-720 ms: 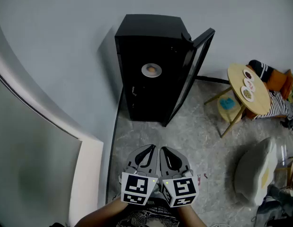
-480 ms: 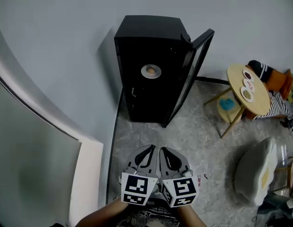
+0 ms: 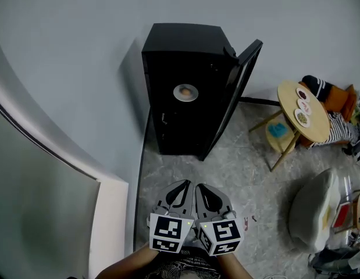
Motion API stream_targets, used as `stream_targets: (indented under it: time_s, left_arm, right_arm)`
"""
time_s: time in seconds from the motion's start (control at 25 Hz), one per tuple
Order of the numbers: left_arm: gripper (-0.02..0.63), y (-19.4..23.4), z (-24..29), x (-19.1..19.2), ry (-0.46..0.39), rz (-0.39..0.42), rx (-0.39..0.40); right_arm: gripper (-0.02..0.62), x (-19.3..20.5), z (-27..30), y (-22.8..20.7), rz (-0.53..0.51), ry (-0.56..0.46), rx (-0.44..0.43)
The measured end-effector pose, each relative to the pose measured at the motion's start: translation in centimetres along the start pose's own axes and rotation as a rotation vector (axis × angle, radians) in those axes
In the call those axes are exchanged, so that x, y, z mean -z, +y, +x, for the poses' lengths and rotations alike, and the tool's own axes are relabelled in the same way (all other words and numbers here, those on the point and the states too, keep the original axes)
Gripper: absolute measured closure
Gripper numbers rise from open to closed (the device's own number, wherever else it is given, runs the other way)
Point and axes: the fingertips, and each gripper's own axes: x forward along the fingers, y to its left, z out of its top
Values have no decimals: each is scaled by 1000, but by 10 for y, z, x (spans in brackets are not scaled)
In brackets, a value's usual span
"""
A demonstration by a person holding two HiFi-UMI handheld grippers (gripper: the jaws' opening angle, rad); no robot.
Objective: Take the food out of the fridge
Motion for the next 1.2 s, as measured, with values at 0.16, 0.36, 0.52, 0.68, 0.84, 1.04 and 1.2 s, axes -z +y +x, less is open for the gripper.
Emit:
stream_targets:
  time_s: [0.16,0.36,0.52,0.68,0.84,1.04,1.2]
  left_arm:
    - [586,20,0,-2,-8,-5,10]
    - [586,41,3,-8,-13,-15,25]
    - [586,53,11,-13,-18,-19,32]
    - [586,61,21,-12,-14,-29,31]
    - [586,72,35,-15,-8,-32,20]
    - [586,91,60,-19,2,-48,-8]
    - [586,105,88,-28,-2,-61,-31]
  right_arm:
    - [574,-4,15,10,9,-7,15]
    - [574,-13,32,15,26,-19,37]
    - [574,-19,45,15,23,-22,45]
    - [574,-21,56,10,20,-21,45]
    - [574,-24,74,1,30,-20,35]
    - [574,-28,103,-11,32,-9,7]
    - [574,-39,129,-29,35,-12,-16]
